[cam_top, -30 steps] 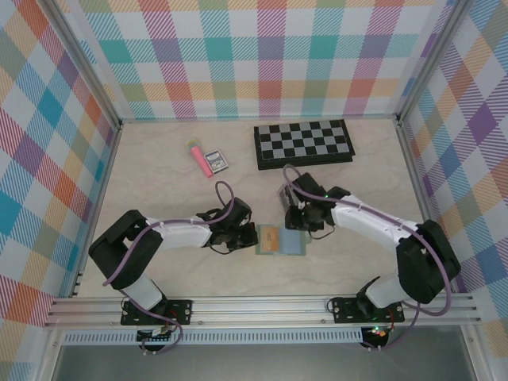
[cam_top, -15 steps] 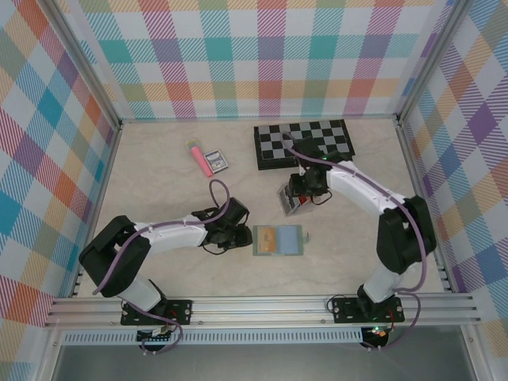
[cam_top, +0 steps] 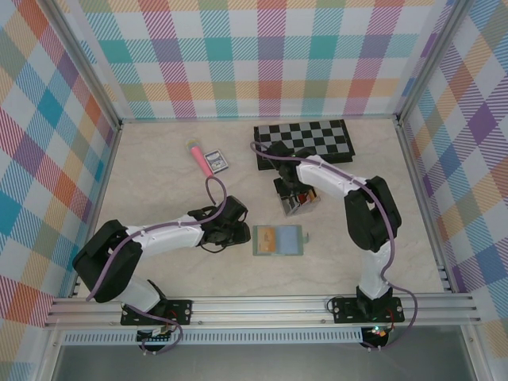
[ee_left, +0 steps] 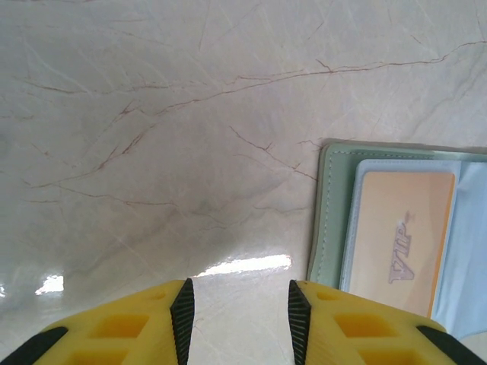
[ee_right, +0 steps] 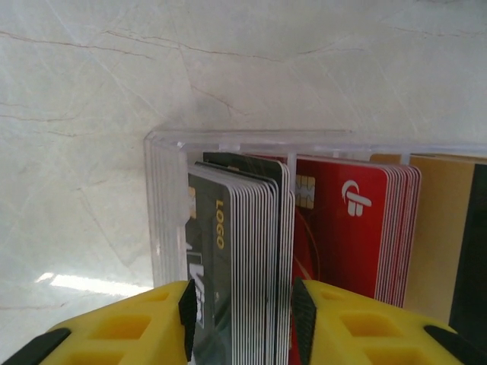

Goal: Put the credit cards into the card holder

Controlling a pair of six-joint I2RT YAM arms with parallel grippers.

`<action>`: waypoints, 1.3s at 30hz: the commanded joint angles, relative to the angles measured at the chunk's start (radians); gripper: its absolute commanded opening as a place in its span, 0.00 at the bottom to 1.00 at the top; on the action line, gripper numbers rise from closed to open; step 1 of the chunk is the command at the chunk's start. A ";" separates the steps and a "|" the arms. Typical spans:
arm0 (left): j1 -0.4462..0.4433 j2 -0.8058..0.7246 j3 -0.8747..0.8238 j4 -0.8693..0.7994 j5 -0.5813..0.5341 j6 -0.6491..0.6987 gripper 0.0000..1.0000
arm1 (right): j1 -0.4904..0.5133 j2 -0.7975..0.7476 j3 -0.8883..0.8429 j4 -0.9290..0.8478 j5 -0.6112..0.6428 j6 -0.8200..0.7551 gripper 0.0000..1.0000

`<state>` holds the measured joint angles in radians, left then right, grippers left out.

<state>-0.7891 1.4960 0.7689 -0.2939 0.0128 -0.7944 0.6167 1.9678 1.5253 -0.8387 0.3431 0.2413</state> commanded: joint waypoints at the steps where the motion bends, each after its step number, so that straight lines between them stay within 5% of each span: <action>1: 0.003 -0.022 0.006 -0.028 -0.017 -0.007 0.39 | 0.016 0.030 0.028 -0.043 0.077 -0.021 0.38; 11: 0.004 -0.016 0.004 -0.027 -0.011 -0.007 0.39 | 0.033 0.004 0.023 -0.053 0.209 -0.022 0.37; 39: 0.004 0.000 -0.005 -0.010 0.009 -0.016 0.39 | 0.030 -0.036 -0.012 -0.051 0.224 -0.024 0.29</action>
<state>-0.7891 1.4967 0.7689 -0.2935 0.0170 -0.7959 0.6514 1.9816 1.5280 -0.8585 0.5396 0.2199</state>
